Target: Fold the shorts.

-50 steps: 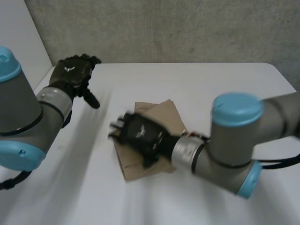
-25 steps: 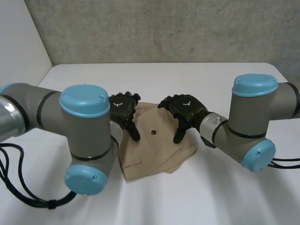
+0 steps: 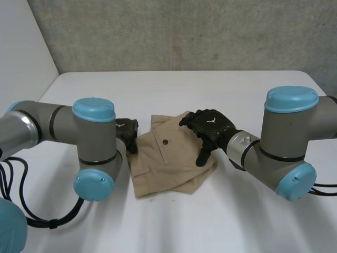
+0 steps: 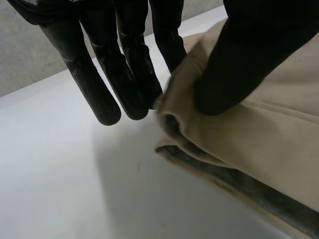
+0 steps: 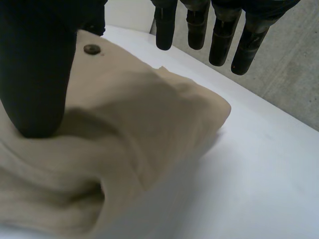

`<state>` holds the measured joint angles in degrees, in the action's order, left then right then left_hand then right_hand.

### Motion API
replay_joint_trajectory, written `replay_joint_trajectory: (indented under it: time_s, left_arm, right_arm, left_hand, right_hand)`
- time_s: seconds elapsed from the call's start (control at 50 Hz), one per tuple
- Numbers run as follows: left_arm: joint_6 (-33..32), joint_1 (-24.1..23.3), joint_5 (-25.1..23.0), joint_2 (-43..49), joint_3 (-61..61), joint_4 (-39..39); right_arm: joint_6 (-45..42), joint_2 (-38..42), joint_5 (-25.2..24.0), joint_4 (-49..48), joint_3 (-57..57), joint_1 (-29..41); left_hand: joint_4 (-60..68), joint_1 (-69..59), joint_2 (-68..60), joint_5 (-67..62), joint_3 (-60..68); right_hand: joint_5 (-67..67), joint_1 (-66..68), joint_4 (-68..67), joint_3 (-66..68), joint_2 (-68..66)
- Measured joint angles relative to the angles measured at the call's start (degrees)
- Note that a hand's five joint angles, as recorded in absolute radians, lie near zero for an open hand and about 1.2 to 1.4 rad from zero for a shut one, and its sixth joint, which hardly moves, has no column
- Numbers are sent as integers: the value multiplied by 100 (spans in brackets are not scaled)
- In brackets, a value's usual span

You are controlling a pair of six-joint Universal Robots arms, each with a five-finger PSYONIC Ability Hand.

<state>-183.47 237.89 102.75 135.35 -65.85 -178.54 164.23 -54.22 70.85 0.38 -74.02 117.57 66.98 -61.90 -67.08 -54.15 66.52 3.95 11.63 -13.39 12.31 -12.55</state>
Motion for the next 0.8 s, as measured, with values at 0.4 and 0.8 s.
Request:
replay_joint_trajectory:
  time_s: [0.4,0.8]
  left_arm:
    - [-890,-62,-728,315,1560,-824]
    - [-1378,-335,-411,279,482,-225]
  right_arm:
    - [316,106,1298,-445,255,102]
    - [206,395,1155,-276,508,101]
  left_hand:
    - [124,-3,-141,-82,154]
    - [-1054,549,1065,776,-1007]
  right_hand:
    - [0,3,0,0,0]
    - [2,3,0,0,0]
